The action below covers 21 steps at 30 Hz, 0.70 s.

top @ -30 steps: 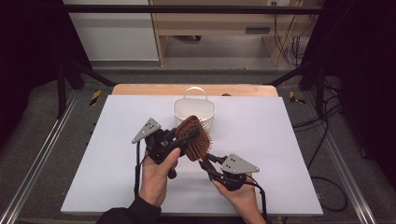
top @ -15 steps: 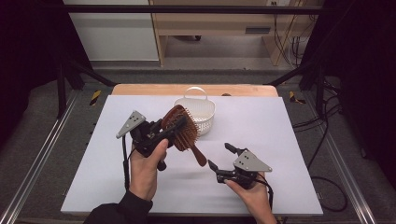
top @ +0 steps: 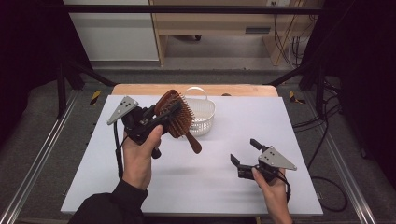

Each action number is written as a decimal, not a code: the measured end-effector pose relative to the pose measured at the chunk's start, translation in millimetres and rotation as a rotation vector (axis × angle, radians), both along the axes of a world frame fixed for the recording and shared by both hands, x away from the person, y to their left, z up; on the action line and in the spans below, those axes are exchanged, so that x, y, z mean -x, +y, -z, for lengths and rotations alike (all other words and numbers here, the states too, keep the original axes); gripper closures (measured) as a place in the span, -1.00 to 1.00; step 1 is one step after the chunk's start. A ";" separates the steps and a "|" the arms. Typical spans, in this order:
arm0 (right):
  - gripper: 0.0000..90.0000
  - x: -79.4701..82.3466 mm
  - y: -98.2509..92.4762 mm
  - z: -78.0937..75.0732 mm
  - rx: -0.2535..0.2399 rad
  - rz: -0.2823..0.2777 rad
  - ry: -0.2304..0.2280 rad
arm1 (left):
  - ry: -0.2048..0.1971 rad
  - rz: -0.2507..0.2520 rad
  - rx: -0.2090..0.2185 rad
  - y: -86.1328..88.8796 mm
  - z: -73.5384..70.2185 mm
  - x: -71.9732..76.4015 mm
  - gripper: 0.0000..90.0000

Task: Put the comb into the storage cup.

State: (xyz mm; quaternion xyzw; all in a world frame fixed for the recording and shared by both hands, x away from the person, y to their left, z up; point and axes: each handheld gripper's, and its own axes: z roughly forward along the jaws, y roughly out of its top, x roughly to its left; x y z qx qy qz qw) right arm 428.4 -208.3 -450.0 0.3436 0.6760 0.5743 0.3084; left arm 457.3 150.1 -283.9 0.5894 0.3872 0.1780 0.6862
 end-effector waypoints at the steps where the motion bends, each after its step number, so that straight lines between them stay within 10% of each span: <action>1: -0.79 0.3 -4.3 1.2 -0.006 0.012 -0.008 | -0.002 0.000 -0.006 -0.6 -1.5 -1.5 0.12; 21: -0.89 13.9 -36.1 9.4 -0.045 0.075 -0.036 | -0.028 -0.035 -0.039 -15.8 -39.7 -44.7 0.12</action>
